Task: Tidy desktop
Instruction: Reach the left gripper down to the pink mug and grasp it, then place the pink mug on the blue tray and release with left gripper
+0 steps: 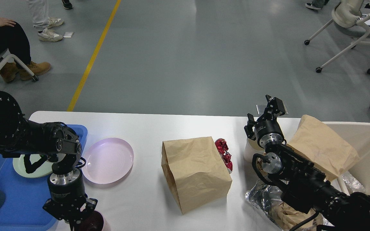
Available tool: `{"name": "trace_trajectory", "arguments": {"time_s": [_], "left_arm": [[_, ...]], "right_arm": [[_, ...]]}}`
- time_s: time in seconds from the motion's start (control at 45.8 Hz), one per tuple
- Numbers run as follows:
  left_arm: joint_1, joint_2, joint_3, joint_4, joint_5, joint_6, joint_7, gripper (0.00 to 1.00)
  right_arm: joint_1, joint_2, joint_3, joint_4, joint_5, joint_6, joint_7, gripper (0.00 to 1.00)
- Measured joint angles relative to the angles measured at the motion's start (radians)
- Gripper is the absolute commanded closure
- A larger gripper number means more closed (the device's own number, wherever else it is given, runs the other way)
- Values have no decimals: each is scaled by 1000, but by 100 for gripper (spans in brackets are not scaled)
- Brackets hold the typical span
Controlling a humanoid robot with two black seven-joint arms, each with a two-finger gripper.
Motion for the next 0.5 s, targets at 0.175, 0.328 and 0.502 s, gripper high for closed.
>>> {"name": "trace_trajectory", "arguments": {"time_s": [0.175, 0.328, 0.502], "left_arm": [[-67, 46, -16, -1, 0, -41, 0, 100], [-153, 116, -20, -1, -1, -43, -1, 100], [-197, 228, -3, 3, 1, -43, 0, 100]], "right_arm": [[0, 0, 0, 0, 0, 0, 0, 0], [0, 0, 0, 0, 0, 0, 0, 0], [0, 0, 0, 0, 0, 0, 0, 0]]}}
